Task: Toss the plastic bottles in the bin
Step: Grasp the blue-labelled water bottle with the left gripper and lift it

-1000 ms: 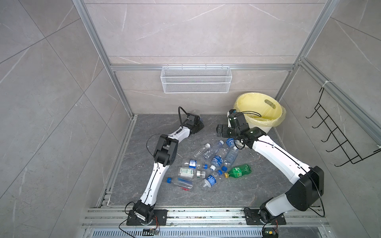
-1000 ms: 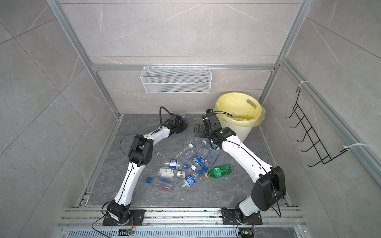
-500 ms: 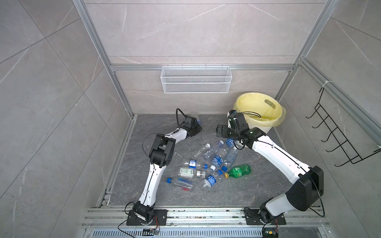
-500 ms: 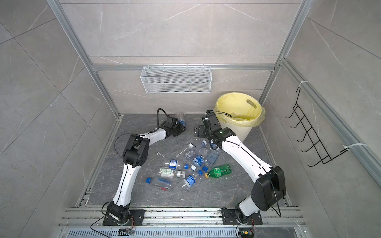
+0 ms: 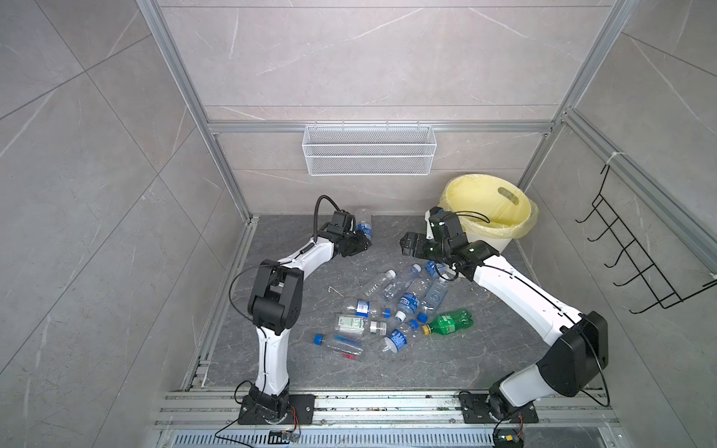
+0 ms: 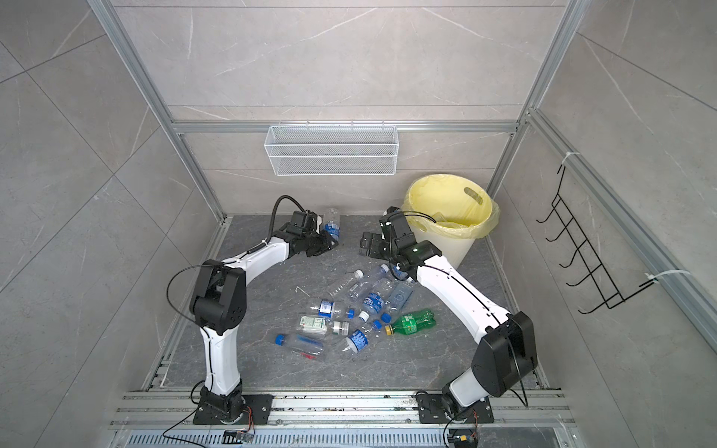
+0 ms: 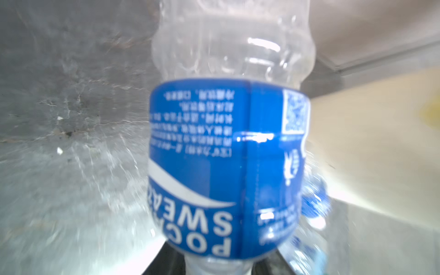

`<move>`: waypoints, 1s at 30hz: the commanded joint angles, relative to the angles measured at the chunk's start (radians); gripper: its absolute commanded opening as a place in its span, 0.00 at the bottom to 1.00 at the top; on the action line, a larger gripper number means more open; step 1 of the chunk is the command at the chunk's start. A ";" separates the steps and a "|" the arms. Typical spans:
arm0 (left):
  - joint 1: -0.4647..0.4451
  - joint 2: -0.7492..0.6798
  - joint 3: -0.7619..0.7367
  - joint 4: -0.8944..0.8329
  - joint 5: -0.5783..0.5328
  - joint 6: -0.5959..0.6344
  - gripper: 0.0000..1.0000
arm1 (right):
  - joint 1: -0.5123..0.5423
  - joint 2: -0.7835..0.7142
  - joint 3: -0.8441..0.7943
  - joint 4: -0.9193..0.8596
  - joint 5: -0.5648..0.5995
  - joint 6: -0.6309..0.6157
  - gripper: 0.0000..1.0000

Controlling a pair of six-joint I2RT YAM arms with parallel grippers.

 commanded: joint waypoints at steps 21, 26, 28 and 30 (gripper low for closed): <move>-0.120 -0.455 -0.285 -0.053 0.017 0.201 0.18 | 0.051 0.169 0.186 0.146 -0.180 0.278 0.92; -0.154 -0.465 -0.287 -0.059 -0.003 0.221 0.18 | 0.052 0.198 0.196 0.156 -0.194 0.292 0.90; -0.162 -0.469 -0.289 -0.059 -0.011 0.225 0.18 | 0.052 0.203 0.197 0.161 -0.186 0.291 0.89; -0.165 -0.472 -0.292 -0.053 -0.008 0.225 0.18 | 0.052 0.211 0.203 0.167 -0.186 0.290 0.87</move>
